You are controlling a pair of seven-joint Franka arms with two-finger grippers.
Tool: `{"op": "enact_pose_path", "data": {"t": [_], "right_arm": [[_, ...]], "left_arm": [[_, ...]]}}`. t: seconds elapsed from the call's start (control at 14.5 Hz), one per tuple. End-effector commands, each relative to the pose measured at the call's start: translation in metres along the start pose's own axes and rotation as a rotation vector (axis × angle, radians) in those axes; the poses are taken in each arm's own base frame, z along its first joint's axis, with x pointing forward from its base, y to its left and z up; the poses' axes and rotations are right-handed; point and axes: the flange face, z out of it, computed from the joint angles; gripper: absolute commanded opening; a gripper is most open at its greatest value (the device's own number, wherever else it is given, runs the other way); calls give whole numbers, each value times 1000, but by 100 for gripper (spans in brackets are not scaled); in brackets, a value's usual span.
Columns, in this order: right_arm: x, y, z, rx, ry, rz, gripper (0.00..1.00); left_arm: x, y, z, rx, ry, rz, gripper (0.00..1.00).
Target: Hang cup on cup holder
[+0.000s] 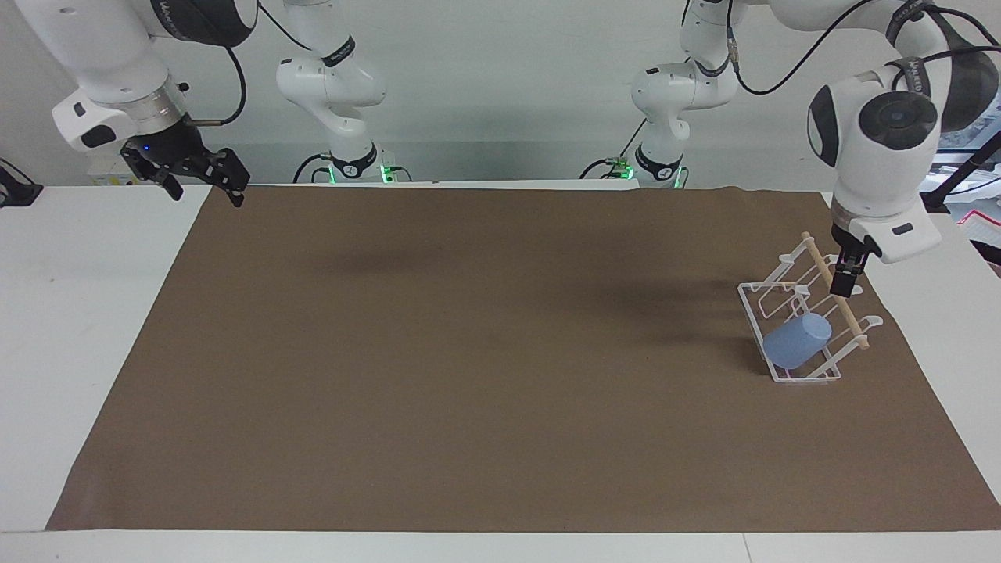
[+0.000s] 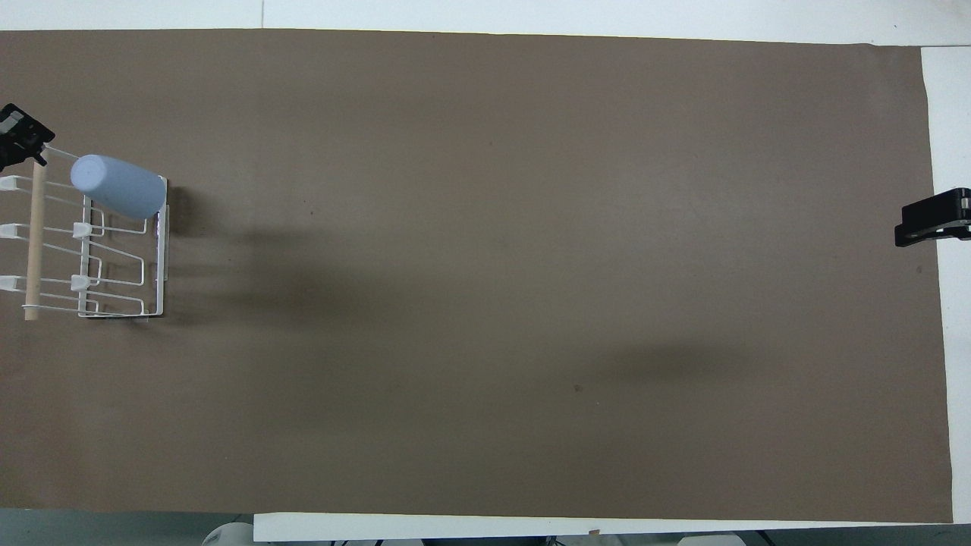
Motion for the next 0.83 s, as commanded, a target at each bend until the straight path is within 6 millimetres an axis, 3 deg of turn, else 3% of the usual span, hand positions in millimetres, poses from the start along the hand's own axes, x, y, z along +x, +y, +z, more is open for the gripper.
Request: {"op": "enact_pose_path", "data": {"t": [0.0,0.28,0.42,0.76], "right_arm": [[-6,2,-1,-1,-5,-14,99],[-7,2,-1,-1,-6,-14,99],[-7,2,-1,-1,-6,-14,99],[-6,2,-1,-1,-5,-14,99]], "left_arm": [[-3,-27,-11,-101,-107,176,100],[-23,-42,-20,-139,-222,605,100],[-44,-29,-39,-184,-206,824,100],[-90,-26,-80,-238,-186,924,100]]}}
